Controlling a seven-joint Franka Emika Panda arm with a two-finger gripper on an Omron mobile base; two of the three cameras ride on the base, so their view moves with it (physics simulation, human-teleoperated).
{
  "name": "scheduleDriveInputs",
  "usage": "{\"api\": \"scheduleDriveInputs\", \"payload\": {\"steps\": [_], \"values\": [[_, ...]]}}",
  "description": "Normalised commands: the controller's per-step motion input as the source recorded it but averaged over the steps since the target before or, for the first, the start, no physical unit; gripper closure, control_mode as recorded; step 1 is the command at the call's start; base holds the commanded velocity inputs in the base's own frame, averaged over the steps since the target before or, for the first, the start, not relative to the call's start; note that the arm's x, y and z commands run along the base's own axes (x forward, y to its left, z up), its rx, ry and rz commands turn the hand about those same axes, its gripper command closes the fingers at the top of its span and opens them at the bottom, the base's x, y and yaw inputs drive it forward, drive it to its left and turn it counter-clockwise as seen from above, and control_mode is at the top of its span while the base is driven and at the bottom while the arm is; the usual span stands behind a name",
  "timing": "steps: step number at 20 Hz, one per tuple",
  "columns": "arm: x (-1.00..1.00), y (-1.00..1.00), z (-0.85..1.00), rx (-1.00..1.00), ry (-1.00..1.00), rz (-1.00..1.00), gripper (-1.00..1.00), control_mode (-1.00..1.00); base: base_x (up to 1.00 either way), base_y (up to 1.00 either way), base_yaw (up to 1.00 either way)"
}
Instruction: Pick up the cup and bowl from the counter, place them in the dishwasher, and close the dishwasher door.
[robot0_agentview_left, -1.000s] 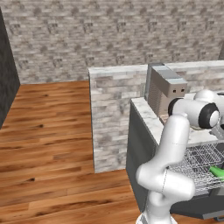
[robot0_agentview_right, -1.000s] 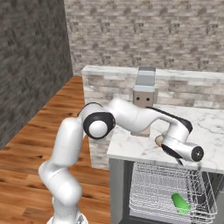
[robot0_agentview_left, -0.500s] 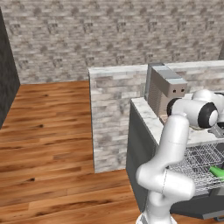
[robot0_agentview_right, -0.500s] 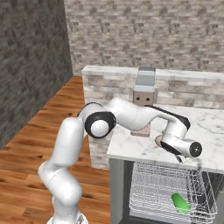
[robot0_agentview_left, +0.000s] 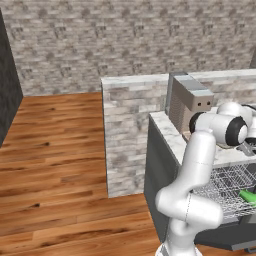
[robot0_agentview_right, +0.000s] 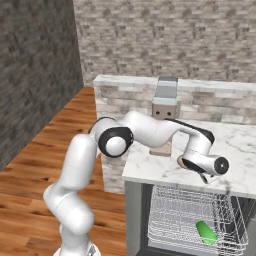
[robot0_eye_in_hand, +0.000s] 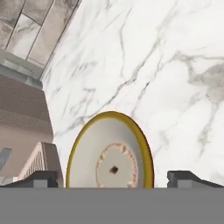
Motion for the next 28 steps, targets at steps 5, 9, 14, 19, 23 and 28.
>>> {"api": "scheduleDriveInputs", "payload": {"steps": [5, 9, 14, 19, 23, 28], "values": [[0.25, 0.0, -0.38, 0.0, 0.0, 0.0, -1.0, -1.0, 0.0, 0.0, 0.0], [0.32, 0.0, -0.35, 0.01, 0.0, 0.0, -1.0, -1.0, 0.0, 0.0, 0.0], [0.36, 0.1, -0.37, 0.05, 0.02, 0.01, -1.0, -1.0, 0.0, 0.0, 0.0], [0.11, 0.2, -0.45, 0.12, 0.03, 0.05, -1.0, -1.0, 0.0, 0.0, 0.0], [0.0, 0.19, -0.48, 0.1, 0.01, 0.07, 1.0, -1.0, 0.0, 0.0, 0.0], [-0.01, 0.27, -0.46, 0.08, 0.01, 0.07, 1.0, -1.0, 0.0, 0.0, 0.0]]}}
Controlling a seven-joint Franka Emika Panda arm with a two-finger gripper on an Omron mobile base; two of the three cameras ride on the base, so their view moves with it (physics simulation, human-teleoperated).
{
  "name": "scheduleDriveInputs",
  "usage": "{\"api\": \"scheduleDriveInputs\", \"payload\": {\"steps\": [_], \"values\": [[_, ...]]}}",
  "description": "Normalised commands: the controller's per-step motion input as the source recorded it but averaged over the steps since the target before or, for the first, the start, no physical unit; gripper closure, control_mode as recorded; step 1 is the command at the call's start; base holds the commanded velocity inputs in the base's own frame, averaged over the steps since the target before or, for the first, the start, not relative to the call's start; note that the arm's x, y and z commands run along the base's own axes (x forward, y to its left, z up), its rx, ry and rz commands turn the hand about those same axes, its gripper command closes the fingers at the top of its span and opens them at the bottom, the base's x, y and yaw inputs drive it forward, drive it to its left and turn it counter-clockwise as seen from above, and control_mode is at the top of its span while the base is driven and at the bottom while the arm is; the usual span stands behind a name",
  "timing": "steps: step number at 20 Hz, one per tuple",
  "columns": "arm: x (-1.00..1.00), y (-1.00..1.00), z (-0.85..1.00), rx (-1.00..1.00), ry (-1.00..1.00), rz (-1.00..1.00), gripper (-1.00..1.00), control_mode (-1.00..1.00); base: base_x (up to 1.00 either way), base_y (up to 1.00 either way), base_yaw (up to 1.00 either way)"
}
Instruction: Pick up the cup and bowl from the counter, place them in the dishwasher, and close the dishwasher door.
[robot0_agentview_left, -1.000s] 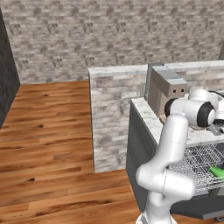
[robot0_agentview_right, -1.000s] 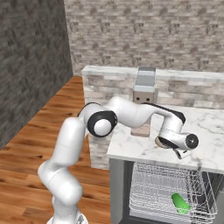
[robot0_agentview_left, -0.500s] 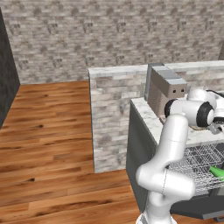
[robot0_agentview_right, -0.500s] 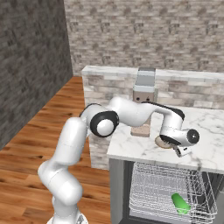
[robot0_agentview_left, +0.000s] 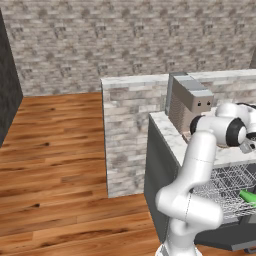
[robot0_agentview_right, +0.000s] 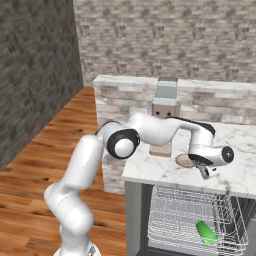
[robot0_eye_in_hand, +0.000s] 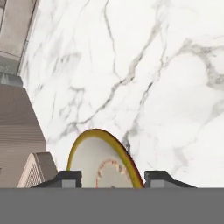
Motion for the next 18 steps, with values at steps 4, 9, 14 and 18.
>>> {"api": "scheduleDriveInputs", "payload": {"steps": [4, 9, 14, 18], "values": [[-0.15, 0.27, -0.36, 0.05, 0.0, 0.08, 1.0, -1.0, 0.0, 0.0, 0.0], [-0.21, 0.24, -0.32, 0.02, 0.0, 0.07, 1.0, -1.0, 0.0, 0.0, 0.0], [-0.39, 0.07, -0.19, 0.0, -0.01, 0.05, 1.0, -1.0, 0.0, 0.0, 0.0], [-0.73, 0.0, 0.0, 0.0, -0.09, 0.05, 1.0, -1.0, 0.0, 0.0, 0.0]]}}
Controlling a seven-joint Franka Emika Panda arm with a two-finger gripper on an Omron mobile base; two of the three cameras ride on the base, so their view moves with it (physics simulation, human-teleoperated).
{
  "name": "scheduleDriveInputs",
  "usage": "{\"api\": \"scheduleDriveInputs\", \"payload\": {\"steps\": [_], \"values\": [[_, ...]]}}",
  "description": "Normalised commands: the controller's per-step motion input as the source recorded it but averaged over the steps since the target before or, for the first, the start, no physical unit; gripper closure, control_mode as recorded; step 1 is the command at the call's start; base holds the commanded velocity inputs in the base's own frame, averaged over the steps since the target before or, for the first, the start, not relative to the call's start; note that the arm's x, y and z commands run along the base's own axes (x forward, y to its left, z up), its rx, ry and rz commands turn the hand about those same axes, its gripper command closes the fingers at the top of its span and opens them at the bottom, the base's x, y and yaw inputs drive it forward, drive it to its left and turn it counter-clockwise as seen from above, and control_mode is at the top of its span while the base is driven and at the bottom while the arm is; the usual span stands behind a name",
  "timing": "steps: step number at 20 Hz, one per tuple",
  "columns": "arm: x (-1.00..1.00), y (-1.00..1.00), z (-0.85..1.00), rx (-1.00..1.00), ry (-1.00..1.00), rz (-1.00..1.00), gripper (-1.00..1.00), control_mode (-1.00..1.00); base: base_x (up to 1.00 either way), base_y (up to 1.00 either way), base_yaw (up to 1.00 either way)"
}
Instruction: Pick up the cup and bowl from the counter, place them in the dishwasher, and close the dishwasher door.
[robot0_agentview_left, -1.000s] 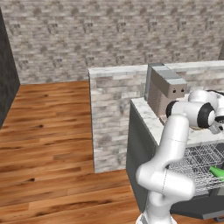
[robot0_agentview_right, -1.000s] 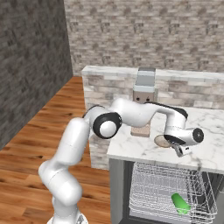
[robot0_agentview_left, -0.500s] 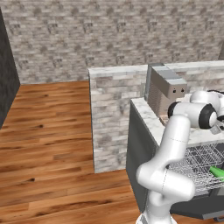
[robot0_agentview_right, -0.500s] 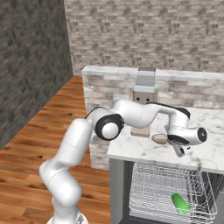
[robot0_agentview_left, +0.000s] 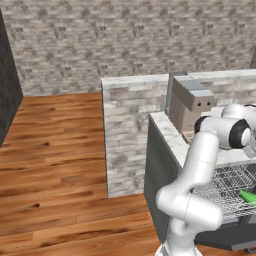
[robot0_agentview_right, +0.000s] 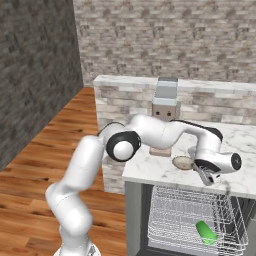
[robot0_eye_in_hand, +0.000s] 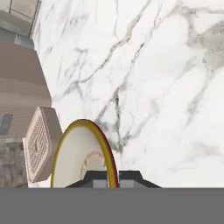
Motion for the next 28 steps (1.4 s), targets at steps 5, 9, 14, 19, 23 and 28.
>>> {"api": "scheduleDriveInputs", "payload": {"steps": [5, 9, 14, 19, 23, 28], "values": [[-0.82, 0.0, 0.0, -0.02, -0.12, 0.01, 1.0, -1.0, 0.0, 0.0, 0.0], [-0.58, 0.0, 0.0, -0.11, -0.11, 0.0, 1.0, -1.0, 0.0, 0.0, 0.0], [-0.34, 0.0, 0.0, -0.21, -0.1, -0.07, 1.0, -1.0, 0.0, 0.0, 0.0], [-0.25, 0.0, 0.0, -0.19, -0.1, -0.14, 1.0, -1.0, 0.0, 0.0, 0.0], [-0.21, 0.0, 0.0, -0.01, -0.08, -0.17, 1.0, -1.0, 0.0, 0.0, 0.0], [-0.14, -0.06, -0.01, 0.24, -0.06, -0.21, 1.0, -1.0, 0.0, 0.0, 0.0]]}}
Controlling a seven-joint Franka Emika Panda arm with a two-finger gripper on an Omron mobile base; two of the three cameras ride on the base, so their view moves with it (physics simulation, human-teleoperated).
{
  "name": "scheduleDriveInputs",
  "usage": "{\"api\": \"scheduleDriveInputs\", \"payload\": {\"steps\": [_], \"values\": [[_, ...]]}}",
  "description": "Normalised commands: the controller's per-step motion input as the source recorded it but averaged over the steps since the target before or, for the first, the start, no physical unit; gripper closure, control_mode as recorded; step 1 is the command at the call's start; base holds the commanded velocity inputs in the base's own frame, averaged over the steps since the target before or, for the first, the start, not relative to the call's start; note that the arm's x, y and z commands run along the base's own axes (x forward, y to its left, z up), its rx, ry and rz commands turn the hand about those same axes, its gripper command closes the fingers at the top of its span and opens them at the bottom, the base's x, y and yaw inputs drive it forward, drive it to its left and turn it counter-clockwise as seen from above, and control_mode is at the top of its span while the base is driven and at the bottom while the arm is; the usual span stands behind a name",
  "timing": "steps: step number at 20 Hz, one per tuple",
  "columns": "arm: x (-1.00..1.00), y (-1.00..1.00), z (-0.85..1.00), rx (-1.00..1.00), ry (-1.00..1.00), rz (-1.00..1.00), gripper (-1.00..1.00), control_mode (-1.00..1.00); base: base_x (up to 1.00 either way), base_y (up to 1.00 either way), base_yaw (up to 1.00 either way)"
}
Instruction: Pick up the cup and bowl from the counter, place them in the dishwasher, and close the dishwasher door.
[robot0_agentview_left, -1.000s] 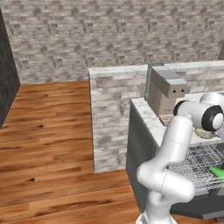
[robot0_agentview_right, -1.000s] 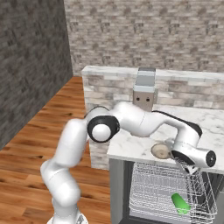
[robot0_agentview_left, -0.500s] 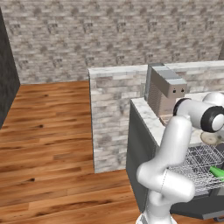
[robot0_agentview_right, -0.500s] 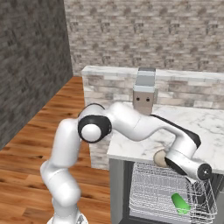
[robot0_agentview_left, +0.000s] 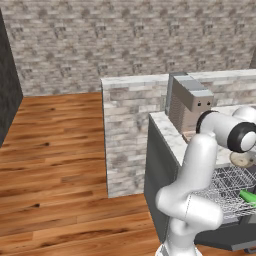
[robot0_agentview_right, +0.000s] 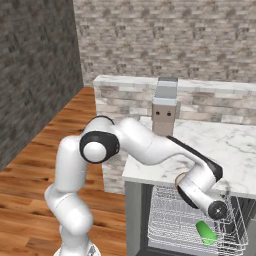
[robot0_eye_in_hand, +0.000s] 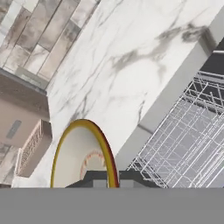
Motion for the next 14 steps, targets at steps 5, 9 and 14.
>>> {"api": "scheduleDriveInputs", "payload": {"steps": [5, 9, 14], "values": [[-0.26, -0.11, -0.02, 0.28, -0.07, -0.24, 1.0, -1.0, 0.0, 0.0, 0.0], [-0.33, -0.21, 0.0, 0.17, -0.08, -0.27, 1.0, -1.0, 0.0, 0.0, 0.0], [-0.25, -0.14, 0.0, 0.05, -0.09, -0.24, 1.0, -1.0, 0.0, 0.0, 0.0]]}}
